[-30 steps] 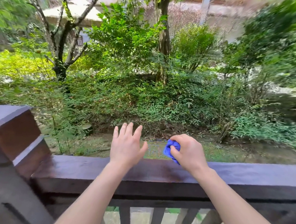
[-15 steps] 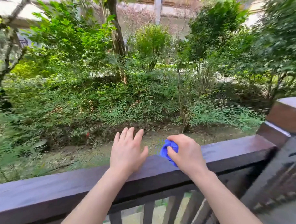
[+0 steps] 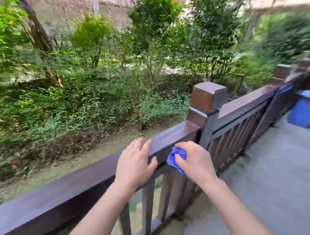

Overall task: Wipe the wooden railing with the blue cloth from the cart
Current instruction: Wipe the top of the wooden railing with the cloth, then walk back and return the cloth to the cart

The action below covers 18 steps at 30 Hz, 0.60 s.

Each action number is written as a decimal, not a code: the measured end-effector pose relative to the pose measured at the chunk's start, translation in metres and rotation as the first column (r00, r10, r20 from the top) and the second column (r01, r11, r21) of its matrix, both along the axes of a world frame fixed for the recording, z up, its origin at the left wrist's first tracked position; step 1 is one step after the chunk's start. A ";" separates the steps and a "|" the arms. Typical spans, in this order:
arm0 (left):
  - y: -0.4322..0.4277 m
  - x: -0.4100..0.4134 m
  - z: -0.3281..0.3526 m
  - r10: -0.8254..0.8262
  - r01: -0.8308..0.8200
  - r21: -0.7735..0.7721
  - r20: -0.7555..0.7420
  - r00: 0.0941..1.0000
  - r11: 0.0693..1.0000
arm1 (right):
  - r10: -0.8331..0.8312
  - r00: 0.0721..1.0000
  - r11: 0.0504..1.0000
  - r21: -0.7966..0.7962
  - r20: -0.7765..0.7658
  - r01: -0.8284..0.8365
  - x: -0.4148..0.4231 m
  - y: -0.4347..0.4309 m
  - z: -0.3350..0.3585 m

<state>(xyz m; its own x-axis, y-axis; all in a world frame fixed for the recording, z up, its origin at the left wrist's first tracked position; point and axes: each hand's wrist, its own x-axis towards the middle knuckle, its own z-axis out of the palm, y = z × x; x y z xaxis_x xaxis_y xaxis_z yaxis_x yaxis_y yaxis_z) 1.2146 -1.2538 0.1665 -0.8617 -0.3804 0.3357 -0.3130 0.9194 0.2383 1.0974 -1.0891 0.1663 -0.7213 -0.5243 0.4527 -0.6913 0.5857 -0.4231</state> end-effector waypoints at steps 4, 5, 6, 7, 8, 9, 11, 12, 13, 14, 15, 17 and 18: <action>0.032 -0.043 -0.010 -0.135 0.134 0.025 0.023 0.991 0.991 | -0.129 0.992 0.992 -0.007 0.018 0.129 -0.025 0.043 -0.005; 0.038 -0.054 -0.013 -0.171 0.171 0.030 0.022 0.985 0.985 | -0.165 0.986 0.986 -0.013 0.021 0.165 -0.030 0.051 -0.006; 0.044 -0.066 -0.015 -0.207 0.206 0.032 0.019 0.978 0.978 | -0.200 0.980 0.980 -0.017 0.026 0.200 -0.036 0.059 -0.008; 0.050 -0.078 -0.016 -0.240 0.240 0.030 0.017 0.971 0.970 | -0.232 0.972 0.972 -0.018 0.033 0.232 -0.042 0.067 -0.009; 0.056 -0.090 -0.016 -0.273 0.272 0.025 0.019 0.962 0.962 | -0.263 0.964 0.964 -0.017 0.042 0.264 -0.049 0.075 -0.010; 0.062 -0.103 -0.017 -0.306 0.305 0.017 0.018 0.952 0.952 | -0.296 0.954 0.955 -0.017 0.048 0.297 -0.054 0.083 -0.011; 0.072 -0.125 -0.018 -0.368 0.368 0.007 0.011 0.930 0.930 | -0.356 0.933 0.934 -0.018 0.055 0.358 -0.065 0.098 -0.011; 0.078 -0.138 -0.018 -0.413 0.412 0.022 0.018 0.911 0.911 | -0.399 0.915 0.916 -0.010 0.054 0.400 -0.070 0.106 -0.011; 0.083 -0.150 -0.019 -0.450 0.449 0.038 0.024 0.893 0.893 | -0.439 0.897 0.898 0.006 0.048 0.439 -0.074 0.113 -0.010; 0.087 -0.162 -0.019 -0.482 0.481 0.049 0.026 0.876 0.876 | -0.474 0.880 0.880 0.020 0.038 0.474 -0.078 0.119 -0.008; 0.092 -0.174 -0.020 -0.510 0.508 0.052 0.024 0.860 0.860 | -0.505 0.862 0.863 0.024 0.033 0.505 -0.082 0.126 -0.006; 0.101 -0.197 -0.020 -0.556 0.554 0.050 0.019 0.831 0.831 | -0.556 0.830 0.831 0.018 0.031 0.556 -0.091 0.138 -0.003; 0.106 -0.208 -0.020 -0.576 0.575 0.055 0.015 0.817 0.816 | -0.579 0.815 0.815 0.018 0.030 0.579 -0.096 0.144 -0.003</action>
